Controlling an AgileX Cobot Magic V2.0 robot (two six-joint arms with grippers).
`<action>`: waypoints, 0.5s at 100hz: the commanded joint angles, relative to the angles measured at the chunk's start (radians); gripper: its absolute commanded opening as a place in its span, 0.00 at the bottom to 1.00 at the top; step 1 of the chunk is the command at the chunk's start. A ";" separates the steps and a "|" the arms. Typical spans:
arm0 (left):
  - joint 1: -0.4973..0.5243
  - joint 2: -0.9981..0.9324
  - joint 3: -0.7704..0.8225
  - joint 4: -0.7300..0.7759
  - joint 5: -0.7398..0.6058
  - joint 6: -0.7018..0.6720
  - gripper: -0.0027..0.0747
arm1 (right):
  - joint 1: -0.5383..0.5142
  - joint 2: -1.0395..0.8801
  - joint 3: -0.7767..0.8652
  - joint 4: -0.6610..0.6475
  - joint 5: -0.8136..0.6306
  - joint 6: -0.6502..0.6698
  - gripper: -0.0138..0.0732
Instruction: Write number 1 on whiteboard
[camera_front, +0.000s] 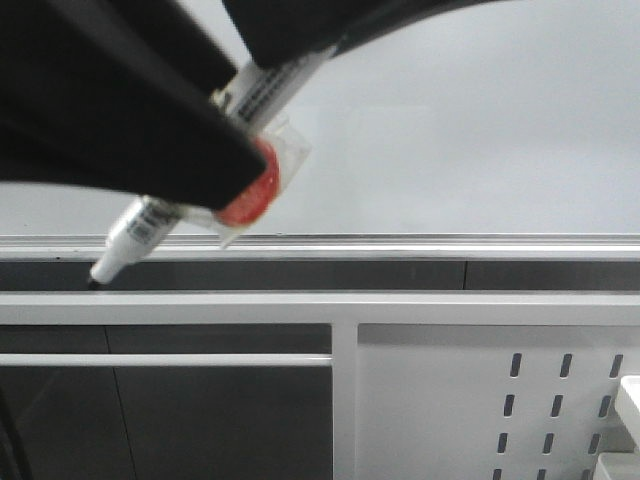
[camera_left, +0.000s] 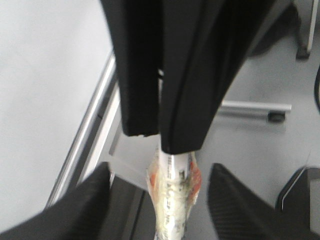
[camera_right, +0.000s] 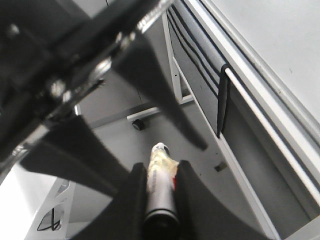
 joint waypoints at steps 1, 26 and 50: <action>-0.008 -0.059 -0.038 -0.039 -0.074 0.000 0.68 | 0.002 -0.049 -0.035 0.030 -0.043 -0.001 0.08; -0.008 -0.266 -0.031 -0.150 -0.085 -0.020 0.55 | 0.002 -0.182 -0.018 -0.019 -0.142 -0.001 0.08; 0.056 -0.575 0.108 -0.041 -0.085 -0.299 0.26 | 0.002 -0.390 0.144 -0.138 -0.361 -0.001 0.08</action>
